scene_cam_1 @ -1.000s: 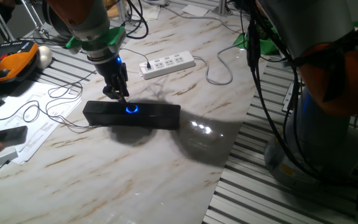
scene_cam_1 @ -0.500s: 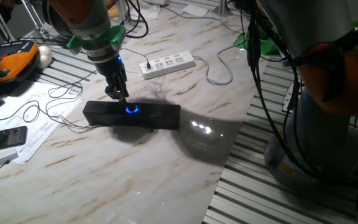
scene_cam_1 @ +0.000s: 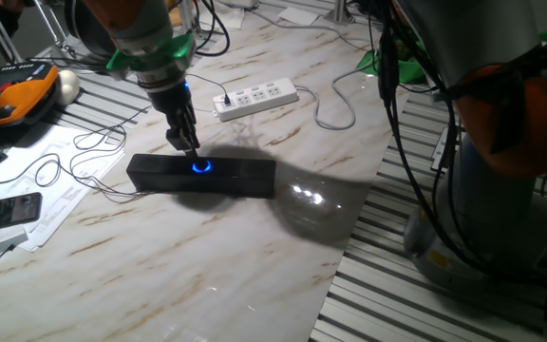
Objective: Turn the knob to increase the volume of the speaker
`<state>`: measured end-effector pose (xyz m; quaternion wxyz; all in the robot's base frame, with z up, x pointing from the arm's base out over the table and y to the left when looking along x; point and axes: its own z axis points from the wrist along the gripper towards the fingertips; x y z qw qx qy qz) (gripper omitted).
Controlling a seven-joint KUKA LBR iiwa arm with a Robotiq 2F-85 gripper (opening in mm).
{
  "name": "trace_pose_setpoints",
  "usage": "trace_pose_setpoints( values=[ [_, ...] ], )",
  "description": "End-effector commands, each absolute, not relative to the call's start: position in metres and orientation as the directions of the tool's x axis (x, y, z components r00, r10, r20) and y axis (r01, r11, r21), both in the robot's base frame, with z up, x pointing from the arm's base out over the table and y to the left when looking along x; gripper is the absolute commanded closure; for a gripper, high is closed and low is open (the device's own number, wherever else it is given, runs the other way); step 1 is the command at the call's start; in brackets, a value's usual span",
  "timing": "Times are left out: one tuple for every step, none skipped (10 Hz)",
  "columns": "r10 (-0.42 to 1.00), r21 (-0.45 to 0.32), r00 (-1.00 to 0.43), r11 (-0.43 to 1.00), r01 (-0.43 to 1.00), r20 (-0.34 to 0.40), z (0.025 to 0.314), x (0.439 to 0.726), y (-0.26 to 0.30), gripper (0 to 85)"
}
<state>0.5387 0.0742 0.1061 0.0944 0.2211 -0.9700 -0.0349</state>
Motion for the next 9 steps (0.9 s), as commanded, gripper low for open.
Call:
trace_pose_setpoints(
  values=[
    [-0.436, 0.110, -0.885, 0.900, -0.423, 0.163, 0.1042, 0.5377, 0.0736, 51.0],
    [-0.436, 0.109, -0.885, 0.900, -0.423, 0.162, 0.1041, 0.5372, 0.0737, 51.0],
    [-0.436, 0.109, -0.885, 0.900, -0.423, 0.162, 0.1044, 0.5371, 0.0744, 51.0],
    [-0.436, 0.108, -0.885, 0.900, -0.423, 0.164, 0.1033, 0.5370, 0.0757, 51.0],
    [-0.435, 0.104, -0.886, 0.900, -0.423, 0.163, 0.1015, 0.5361, 0.0775, 51.0],
    [-0.434, 0.096, -0.887, 0.901, -0.424, 0.156, 0.0991, 0.5345, 0.0794, 51.0],
    [-0.434, 0.094, -0.887, 0.901, -0.424, 0.156, 0.0985, 0.5340, 0.0797, 51.0],
    [-0.434, 0.096, -0.887, 0.901, -0.424, 0.158, 0.0980, 0.5336, 0.0798, 51.0],
    [-0.434, 0.094, -0.887, 0.901, -0.424, 0.158, 0.0964, 0.5323, 0.0811, 51.0]
  ],
)
